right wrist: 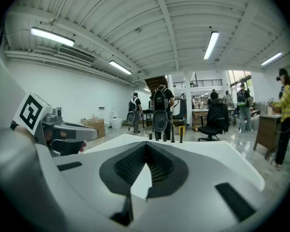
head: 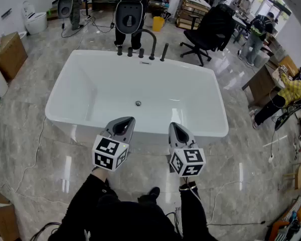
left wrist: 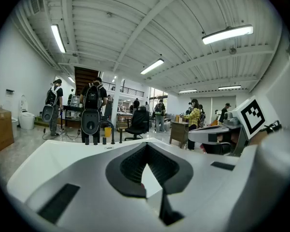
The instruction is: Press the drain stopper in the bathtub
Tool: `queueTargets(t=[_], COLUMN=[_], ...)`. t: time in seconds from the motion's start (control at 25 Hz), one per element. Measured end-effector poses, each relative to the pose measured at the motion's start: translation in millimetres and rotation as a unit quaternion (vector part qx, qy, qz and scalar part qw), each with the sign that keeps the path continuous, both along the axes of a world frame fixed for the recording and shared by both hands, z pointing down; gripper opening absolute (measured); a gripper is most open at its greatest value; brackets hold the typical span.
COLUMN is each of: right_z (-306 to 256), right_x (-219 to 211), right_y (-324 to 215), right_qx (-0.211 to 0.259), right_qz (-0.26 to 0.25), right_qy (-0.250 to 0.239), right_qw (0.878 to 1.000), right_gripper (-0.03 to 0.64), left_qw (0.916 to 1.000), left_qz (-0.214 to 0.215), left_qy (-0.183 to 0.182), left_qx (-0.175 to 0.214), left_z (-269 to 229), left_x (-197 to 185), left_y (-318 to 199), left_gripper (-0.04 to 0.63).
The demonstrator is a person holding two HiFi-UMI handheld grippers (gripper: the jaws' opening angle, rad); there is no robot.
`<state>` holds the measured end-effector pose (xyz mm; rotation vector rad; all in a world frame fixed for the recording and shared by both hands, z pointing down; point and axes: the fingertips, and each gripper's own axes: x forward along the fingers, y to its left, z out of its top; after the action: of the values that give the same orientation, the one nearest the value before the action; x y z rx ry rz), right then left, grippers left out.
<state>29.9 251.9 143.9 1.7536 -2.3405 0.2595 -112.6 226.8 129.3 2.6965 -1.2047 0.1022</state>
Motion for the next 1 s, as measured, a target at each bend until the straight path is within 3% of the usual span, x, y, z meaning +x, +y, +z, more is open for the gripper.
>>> queueTargets(t=[0.68,1.0], right_z=[3,7], right_x=[4,29], right_y=[2,-5], right_qx=[-0.002,-0.006], right_qz=[-0.011,0.003], right_qy=[-0.021,-0.039], right_qw=[1.000,0.999], right_gripper=[0.002,0.002], left_qw=[1.0000,0.9998], left_qz=[-0.007,-0.011], left_qy=[-0.003,-0.015], left_qx=[-0.001,-0.005], left_z=[2,5], left_x=[-1,14], left_y=[0,-4], left_gripper=[0.003,0.003])
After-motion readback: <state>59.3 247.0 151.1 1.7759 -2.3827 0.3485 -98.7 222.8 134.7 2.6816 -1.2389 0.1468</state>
